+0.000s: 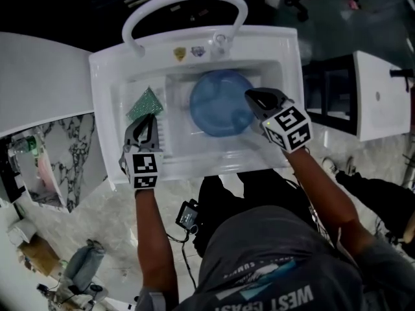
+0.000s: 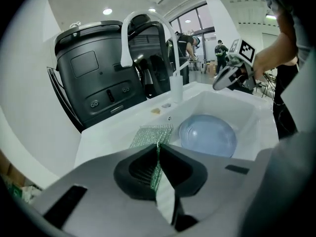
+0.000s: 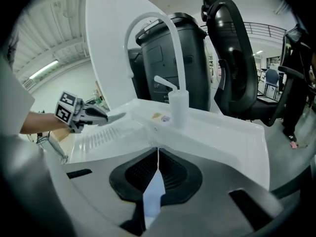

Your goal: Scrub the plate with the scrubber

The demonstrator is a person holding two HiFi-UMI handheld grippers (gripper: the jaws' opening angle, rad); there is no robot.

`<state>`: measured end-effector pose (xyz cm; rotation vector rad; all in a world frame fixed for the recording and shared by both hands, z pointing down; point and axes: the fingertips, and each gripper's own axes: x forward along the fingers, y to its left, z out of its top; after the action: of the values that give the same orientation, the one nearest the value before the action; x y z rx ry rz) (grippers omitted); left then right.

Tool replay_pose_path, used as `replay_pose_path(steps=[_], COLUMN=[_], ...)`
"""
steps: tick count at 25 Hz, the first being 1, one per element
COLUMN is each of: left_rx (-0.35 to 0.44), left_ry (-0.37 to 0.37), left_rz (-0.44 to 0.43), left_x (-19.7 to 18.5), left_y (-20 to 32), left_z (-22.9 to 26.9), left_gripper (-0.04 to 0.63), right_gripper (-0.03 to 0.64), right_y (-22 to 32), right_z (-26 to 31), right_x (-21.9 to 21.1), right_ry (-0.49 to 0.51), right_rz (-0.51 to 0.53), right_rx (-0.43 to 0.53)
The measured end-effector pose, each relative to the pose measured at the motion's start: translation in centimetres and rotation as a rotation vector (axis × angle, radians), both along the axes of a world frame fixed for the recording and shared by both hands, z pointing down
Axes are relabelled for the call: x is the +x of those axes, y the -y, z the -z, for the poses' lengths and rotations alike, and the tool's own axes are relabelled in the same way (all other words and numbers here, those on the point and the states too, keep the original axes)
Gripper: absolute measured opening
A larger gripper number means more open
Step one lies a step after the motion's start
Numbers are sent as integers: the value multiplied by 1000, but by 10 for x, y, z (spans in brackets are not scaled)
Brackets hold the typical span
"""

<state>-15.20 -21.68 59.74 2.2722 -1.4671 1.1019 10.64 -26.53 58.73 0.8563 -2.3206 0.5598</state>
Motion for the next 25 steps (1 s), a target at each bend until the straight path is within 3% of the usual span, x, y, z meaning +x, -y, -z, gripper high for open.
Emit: replay_pose_path(steps=[10,14,25], left_rx=[21,44,104], left_ry=[-46,-51,-59], left_rz=[43,46,54], left_x=[6,7,15], left_y=[-6,-7,-5], left_z=[15,24,48], left_gripper=[21,21,21], right_gripper=[36,114,123], right_y=[30,37,60], right_z=[-84,-112,-161], right_x=[24,28,28], right_ry=[-149,-197,-315], right_rz=[-64,-77,-119], right_rx=[-91,-130,-201])
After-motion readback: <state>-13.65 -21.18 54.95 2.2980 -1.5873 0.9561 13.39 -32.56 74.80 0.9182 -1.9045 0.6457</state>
